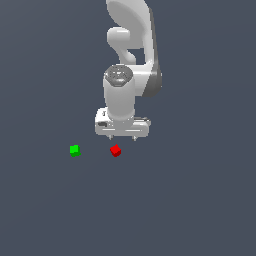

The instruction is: Stack the red cube on top of the green cube.

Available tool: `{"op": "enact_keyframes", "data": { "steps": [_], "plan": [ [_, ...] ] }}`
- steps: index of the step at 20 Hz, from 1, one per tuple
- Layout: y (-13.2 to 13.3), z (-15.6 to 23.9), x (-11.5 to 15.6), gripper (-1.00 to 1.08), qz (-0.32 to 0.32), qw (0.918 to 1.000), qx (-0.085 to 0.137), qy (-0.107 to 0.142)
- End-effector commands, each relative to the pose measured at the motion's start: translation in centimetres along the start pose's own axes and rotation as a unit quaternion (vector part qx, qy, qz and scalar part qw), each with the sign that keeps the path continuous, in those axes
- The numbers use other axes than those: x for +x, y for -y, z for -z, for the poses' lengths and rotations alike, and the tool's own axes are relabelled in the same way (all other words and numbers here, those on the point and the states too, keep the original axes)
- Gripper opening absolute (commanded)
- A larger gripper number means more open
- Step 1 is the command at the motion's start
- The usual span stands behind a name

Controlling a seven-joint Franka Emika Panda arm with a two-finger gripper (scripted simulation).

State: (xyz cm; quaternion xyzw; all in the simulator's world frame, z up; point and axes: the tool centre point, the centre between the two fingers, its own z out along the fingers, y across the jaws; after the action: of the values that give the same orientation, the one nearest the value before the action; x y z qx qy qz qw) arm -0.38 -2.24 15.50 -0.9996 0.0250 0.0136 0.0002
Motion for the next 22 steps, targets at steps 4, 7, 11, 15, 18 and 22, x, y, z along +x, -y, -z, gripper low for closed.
{"op": "enact_keyframes", "data": {
  "steps": [4,7,11,15,18,22],
  "plan": [
    [0.0,-0.1,0.0,1.00,0.003,1.0000,0.000,0.000],
    [-0.1,-0.3,-0.1,1.00,0.012,0.9999,0.000,0.000],
    [-0.3,-0.8,-0.2,1.00,0.033,0.9995,0.000,-0.001],
    [-0.7,-1.6,-0.4,1.00,0.064,0.9980,-0.001,-0.002],
    [-1.0,-2.3,-0.5,1.00,0.094,0.9956,-0.001,-0.004],
    [-1.6,-3.6,-0.7,1.00,0.142,0.9898,-0.002,-0.006]
  ]
}}
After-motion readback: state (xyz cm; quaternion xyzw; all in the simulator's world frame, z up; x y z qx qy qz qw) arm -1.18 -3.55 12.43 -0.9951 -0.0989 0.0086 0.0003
